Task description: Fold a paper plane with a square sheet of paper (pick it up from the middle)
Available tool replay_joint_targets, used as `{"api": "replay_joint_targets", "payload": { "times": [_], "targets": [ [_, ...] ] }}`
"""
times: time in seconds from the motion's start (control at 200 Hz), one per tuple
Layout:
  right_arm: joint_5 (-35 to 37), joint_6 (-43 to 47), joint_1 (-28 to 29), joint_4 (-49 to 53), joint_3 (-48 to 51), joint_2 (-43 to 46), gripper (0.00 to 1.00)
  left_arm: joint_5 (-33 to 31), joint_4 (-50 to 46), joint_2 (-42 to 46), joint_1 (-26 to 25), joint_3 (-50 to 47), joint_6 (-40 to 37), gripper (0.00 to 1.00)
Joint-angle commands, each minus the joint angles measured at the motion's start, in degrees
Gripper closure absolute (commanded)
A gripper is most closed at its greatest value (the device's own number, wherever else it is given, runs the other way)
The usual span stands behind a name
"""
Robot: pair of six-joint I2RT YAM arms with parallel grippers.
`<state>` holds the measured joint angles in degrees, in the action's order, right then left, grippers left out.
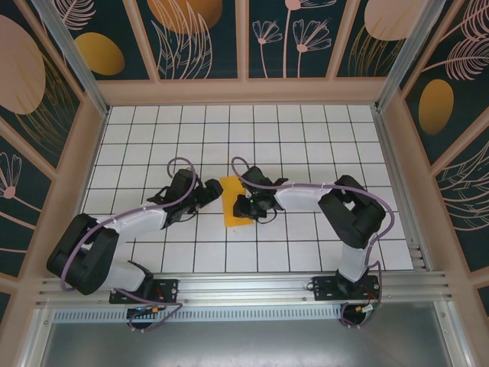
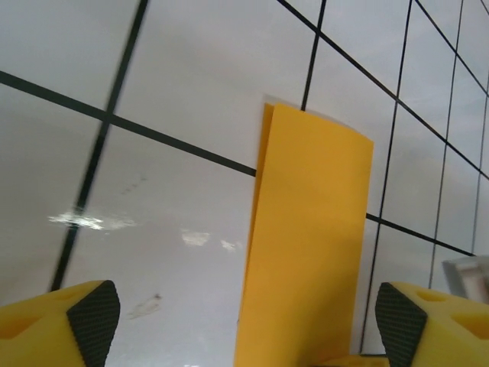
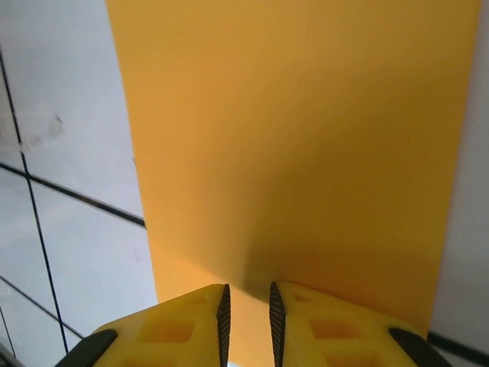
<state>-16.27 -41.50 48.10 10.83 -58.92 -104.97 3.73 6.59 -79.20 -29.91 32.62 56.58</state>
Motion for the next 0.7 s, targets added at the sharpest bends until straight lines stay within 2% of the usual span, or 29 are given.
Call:
{"api": "replay_joint_targets", "payload": {
  "times": [0.0,0.095,0.445,0.696],
  "targets": [
    [4.69,0.16,0.04,2.05,-4.33,0.60,0.72,-2.42,-3.58,2.81,0.47,-1.25,-1.61,0.03],
    [6.24,1.94,-0.94,2.85,-6.87,0.33,0.69,-1.68,-4.21,4.35,0.47,-2.02,-2.16,0.01],
    [8.78,7.96,-6.84,4.79,-15.03,-9.02,0.69,6.07,-4.38,4.83,0.47,-1.53,-2.58,0.01],
    [8.72,7.25,-7.84,3.23,-14.62,-11.78,0.69,11.84,-3.68,0.89,0.29,-0.71,-1.42,0.10]
  ]
}}
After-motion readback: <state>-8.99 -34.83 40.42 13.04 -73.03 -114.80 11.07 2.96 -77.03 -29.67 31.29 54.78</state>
